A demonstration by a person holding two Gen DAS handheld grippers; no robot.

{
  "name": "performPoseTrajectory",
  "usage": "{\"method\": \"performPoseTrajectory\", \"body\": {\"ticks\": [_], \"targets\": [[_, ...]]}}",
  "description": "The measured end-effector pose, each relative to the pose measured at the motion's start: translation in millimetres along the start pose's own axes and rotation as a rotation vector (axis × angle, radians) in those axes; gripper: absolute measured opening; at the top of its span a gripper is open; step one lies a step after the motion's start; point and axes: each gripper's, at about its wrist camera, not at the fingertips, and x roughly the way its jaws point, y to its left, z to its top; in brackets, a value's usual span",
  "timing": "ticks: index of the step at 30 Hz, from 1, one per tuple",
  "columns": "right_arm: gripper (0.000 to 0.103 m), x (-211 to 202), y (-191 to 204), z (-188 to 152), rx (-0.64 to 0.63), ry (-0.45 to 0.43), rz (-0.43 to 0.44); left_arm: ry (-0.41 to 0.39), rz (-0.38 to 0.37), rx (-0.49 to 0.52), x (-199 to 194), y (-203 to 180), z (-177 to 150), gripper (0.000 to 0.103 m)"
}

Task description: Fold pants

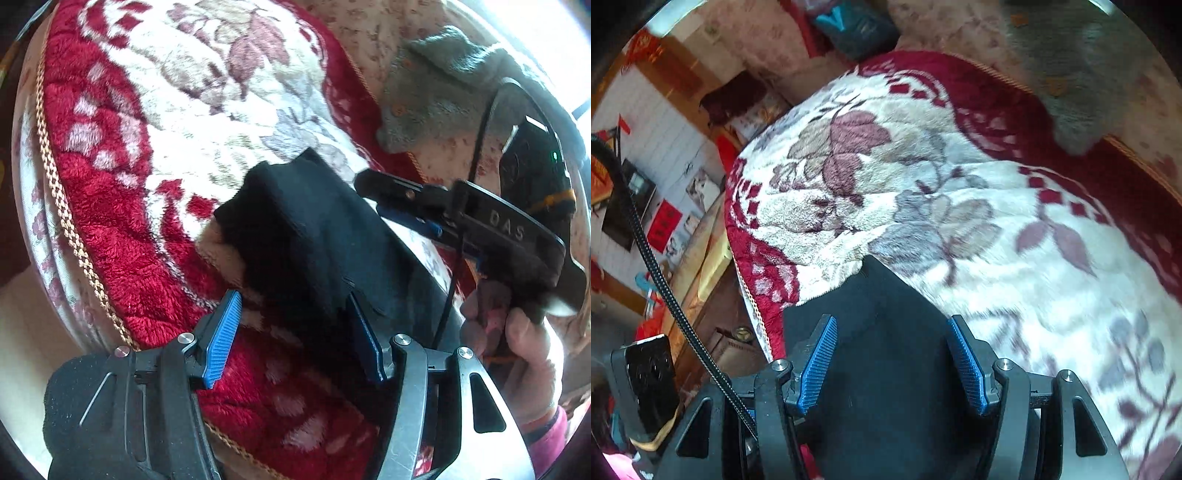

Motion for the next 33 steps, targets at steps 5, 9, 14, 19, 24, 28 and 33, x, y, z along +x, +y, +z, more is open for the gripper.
{"method": "performPoseTrajectory", "body": {"ticks": [5, 9, 14, 19, 24, 28, 33], "targets": [[0.06, 30, 9, 18, -0.071, 0.055, -0.021, 0.006, -0.012, -0.012, 9, 2, 1, 0.065], [0.06, 50, 10, 25, -0.103, 0.087, -0.02, -0.003, -0.012, 0.005, 14, -2, 0, 0.073], [0.038, 65, 14, 25, -0.164, 0.089, -0.065, -0.029, -0.022, 0.007, 17, -3, 0, 0.078], [0.019, 52, 14, 25, -0.156, 0.044, -0.023, -0.057, -0.056, 0.009, 14, 4, 4, 0.025], [0.017, 14, 21, 23, -0.135, -0.04, 0.053, -0.11, -0.081, 0.056, -8, -9, 3, 0.018], [0.017, -32, 30, 20, -0.136, -0.124, 0.09, -0.197, -0.095, 0.147, -41, -37, -4, 0.017], [0.017, -102, 30, 6, -0.106, -0.245, 0.127, -0.262, -0.167, 0.264, -77, -82, -19, 0.017]]}}
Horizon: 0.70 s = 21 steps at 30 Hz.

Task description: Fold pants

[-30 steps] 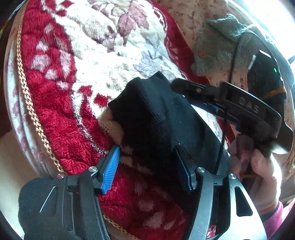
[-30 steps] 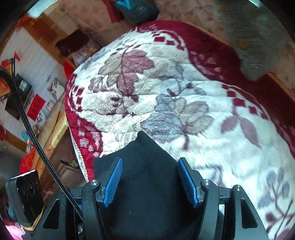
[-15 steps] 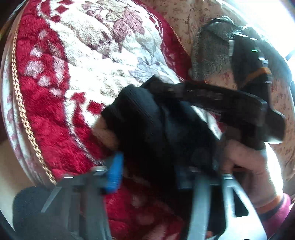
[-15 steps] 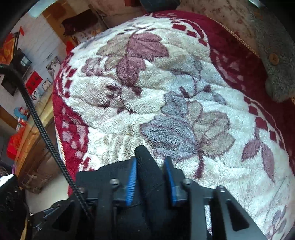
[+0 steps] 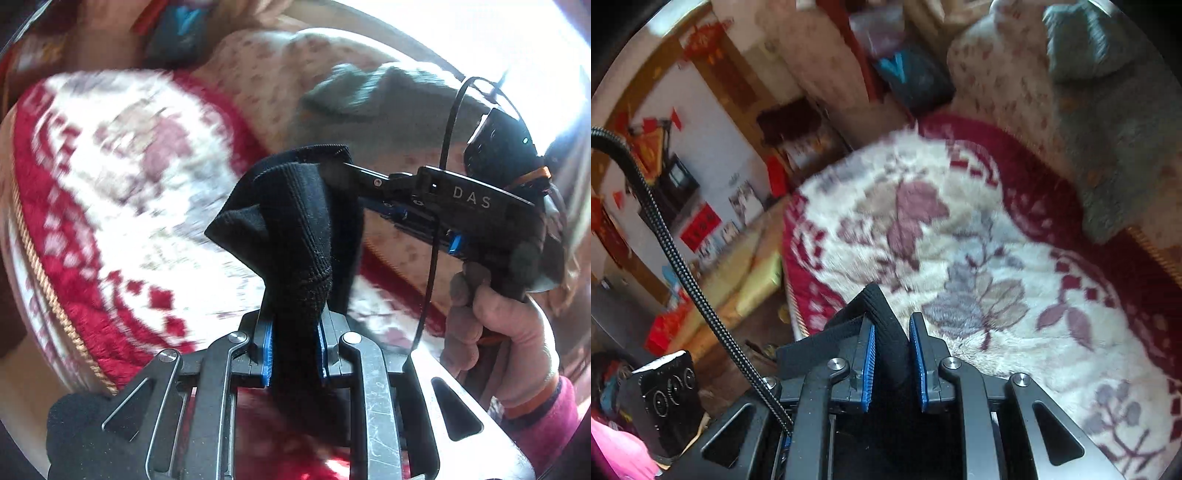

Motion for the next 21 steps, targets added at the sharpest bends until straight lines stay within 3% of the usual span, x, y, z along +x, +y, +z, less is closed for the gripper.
{"method": "performPoseTrajectory", "body": {"ticks": [4, 9, 16, 21], "targets": [[0.017, -69, -4, -13, 0.043, -0.11, 0.011, -0.022, -0.076, 0.112, -17, -49, -4, 0.017], [0.017, -153, -23, -54, 0.123, -0.235, -0.014, -0.014, -0.137, 0.277, -16, -111, -31, 0.017], [0.017, -254, -75, -152, 0.318, -0.379, -0.086, 0.071, -0.189, 0.493, 11, -193, -99, 0.017], [0.016, -279, -117, -221, 0.467, -0.39, -0.18, 0.16, -0.159, 0.594, 42, -224, -152, 0.017]]}}
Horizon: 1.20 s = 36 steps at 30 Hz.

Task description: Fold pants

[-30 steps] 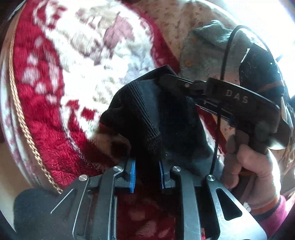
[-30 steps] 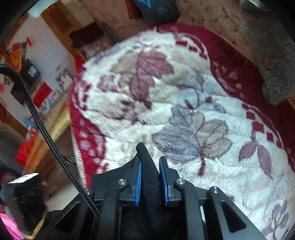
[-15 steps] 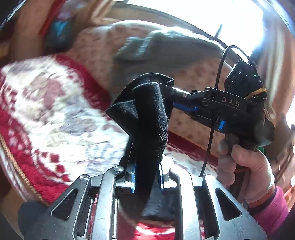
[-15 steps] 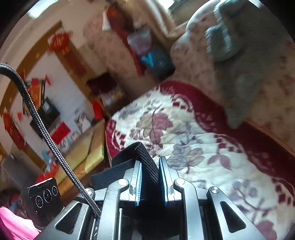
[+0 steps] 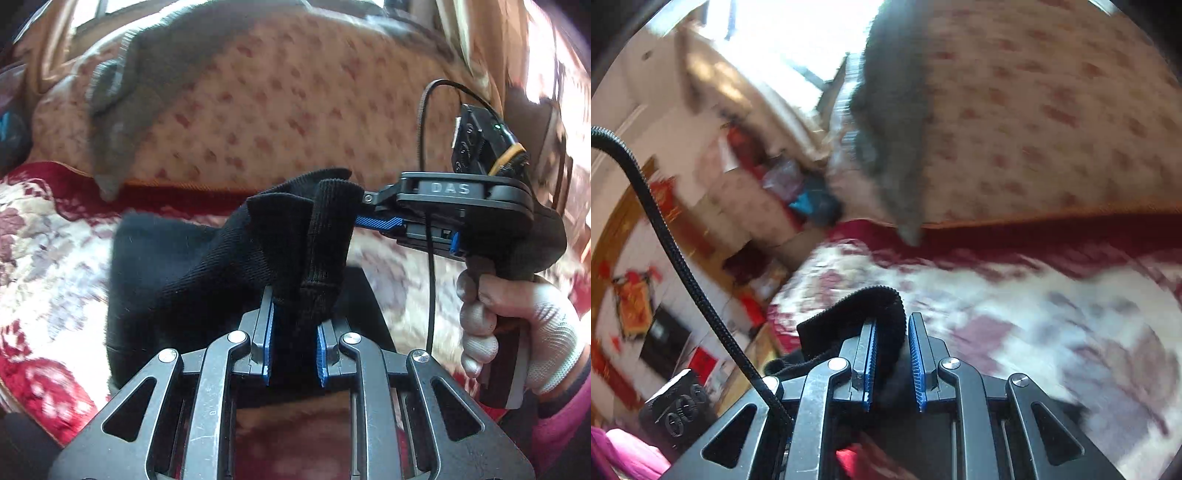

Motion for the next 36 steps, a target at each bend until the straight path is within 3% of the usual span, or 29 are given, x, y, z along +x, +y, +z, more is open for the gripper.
{"method": "performPoseTrajectory", "body": {"ticks": [5, 8, 11, 12, 13, 15, 17, 20, 23, 25, 33, 35, 36], "targets": [[0.016, -8, -59, -30, 0.106, 0.019, -0.135, 0.094, 0.019, 0.083, 28, -31, -16, 0.02], [0.016, -13, -68, -37, 0.127, -0.001, -0.131, 0.096, 0.01, 0.083, 24, -29, -13, 0.021], [0.018, -20, -65, -34, 0.124, -0.014, -0.158, 0.106, -0.046, 0.053, 7, -15, -3, 0.028], [0.028, -23, -64, -33, 0.135, -0.017, -0.169, 0.096, -0.057, 0.052, 0, -7, -1, 0.03], [0.047, -27, -66, -32, 0.144, -0.022, -0.179, 0.081, -0.068, 0.058, -10, -2, 1, 0.034], [0.057, -37, -66, -34, 0.175, -0.044, -0.181, 0.032, -0.078, 0.076, -30, 6, 3, 0.035], [0.057, -50, -68, -37, 0.208, -0.065, -0.158, -0.01, -0.065, 0.101, -47, 12, 7, 0.045], [0.057, -65, -68, -43, 0.243, -0.097, -0.14, -0.039, -0.073, 0.095, -60, 28, 16, 0.046], [0.057, -76, -65, -51, 0.27, -0.101, -0.084, -0.06, -0.029, 0.093, -60, 46, 19, 0.046], [0.057, -77, -55, -56, 0.247, -0.077, -0.072, -0.039, 0.025, 0.083, -51, 61, 18, 0.046], [0.057, -37, -35, -76, 0.227, 0.064, -0.054, 0.04, 0.1, -0.01, -18, 108, 12, 0.046], [0.053, -22, -36, -80, 0.228, 0.081, -0.04, 0.048, 0.112, -0.022, -8, 112, 14, 0.046], [0.042, -17, -34, -81, 0.207, 0.083, -0.037, 0.051, 0.116, -0.023, -4, 113, 16, 0.046]]}}
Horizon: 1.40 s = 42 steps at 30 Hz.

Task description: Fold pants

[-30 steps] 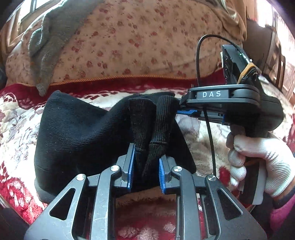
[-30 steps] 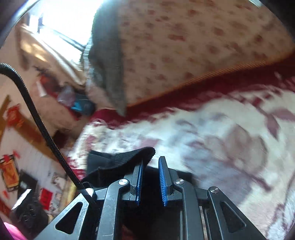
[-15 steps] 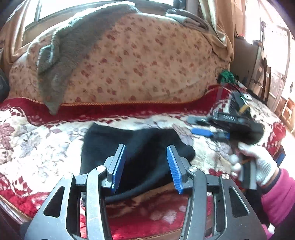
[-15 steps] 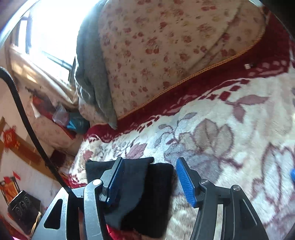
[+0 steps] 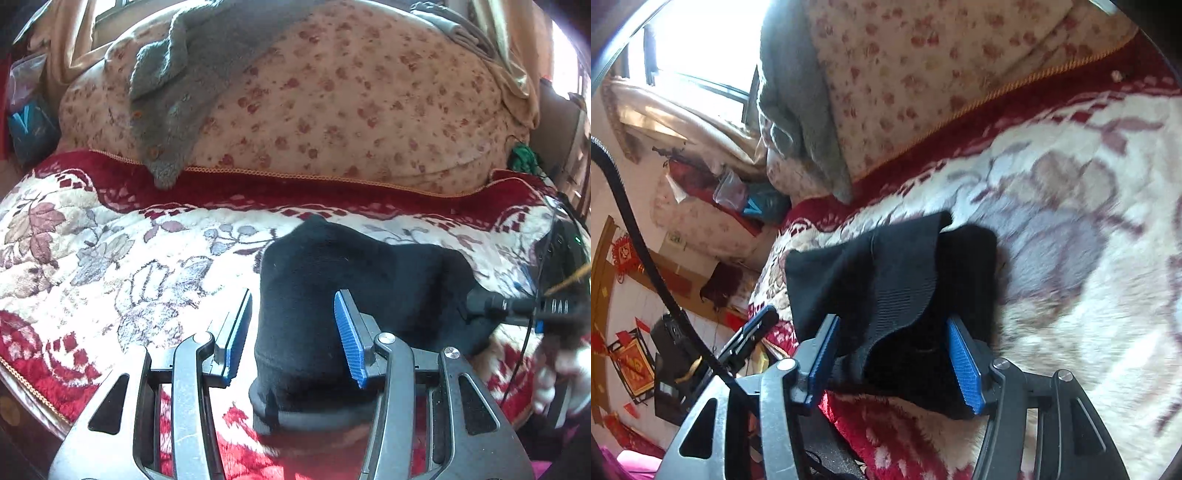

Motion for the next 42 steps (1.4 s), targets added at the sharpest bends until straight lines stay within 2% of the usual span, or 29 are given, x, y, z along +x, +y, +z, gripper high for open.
{"method": "performPoseTrajectory", "body": {"ticks": [3, 4, 11, 13, 16, 20, 23, 25, 28, 34, 37, 40, 42], "targets": [[0.02, 6, 6, 2, -0.075, -0.002, -0.021, 0.005, 0.014, 0.005, 15, 0, 9, 0.046], [0.018, 5, 6, 2, -0.07, -0.008, -0.004, 0.01, 0.014, 0.011, 18, -1, 10, 0.046], [0.016, -18, 23, 3, -0.145, -0.033, -0.019, 0.077, 0.008, 0.058, 53, -6, 18, 0.048], [0.016, -20, 23, 2, -0.162, -0.031, -0.04, 0.088, -0.002, 0.039, 61, -4, 15, 0.049], [0.016, -10, 9, -2, -0.146, -0.004, -0.092, 0.087, 0.013, -0.005, 71, 4, 8, 0.061], [0.016, -4, -11, -5, -0.089, -0.018, -0.057, 0.102, -0.036, -0.106, 75, 21, 2, 0.067], [0.018, -7, -15, -6, -0.046, -0.026, -0.036, 0.099, -0.037, -0.113, 70, 21, 1, 0.067], [0.024, -11, -11, -5, -0.041, -0.024, -0.049, 0.088, -0.022, -0.108, 61, 19, 0, 0.067], [0.028, -21, 3, -1, -0.077, -0.041, -0.095, 0.078, -0.003, -0.106, 49, 18, -2, 0.067], [0.035, -38, 30, 4, -0.134, -0.093, -0.132, 0.065, 0.035, -0.13, 29, 18, -6, 0.067], [0.039, -37, 42, 5, -0.156, -0.107, -0.129, 0.053, 0.052, -0.131, 20, 16, -6, 0.067], [0.049, -28, 56, 6, -0.188, -0.116, -0.173, 0.037, 0.062, -0.14, 11, 13, -6, 0.067], [0.05, -22, 63, 6, -0.207, -0.115, -0.196, 0.029, 0.07, -0.147, 6, 12, -6, 0.067]]}}
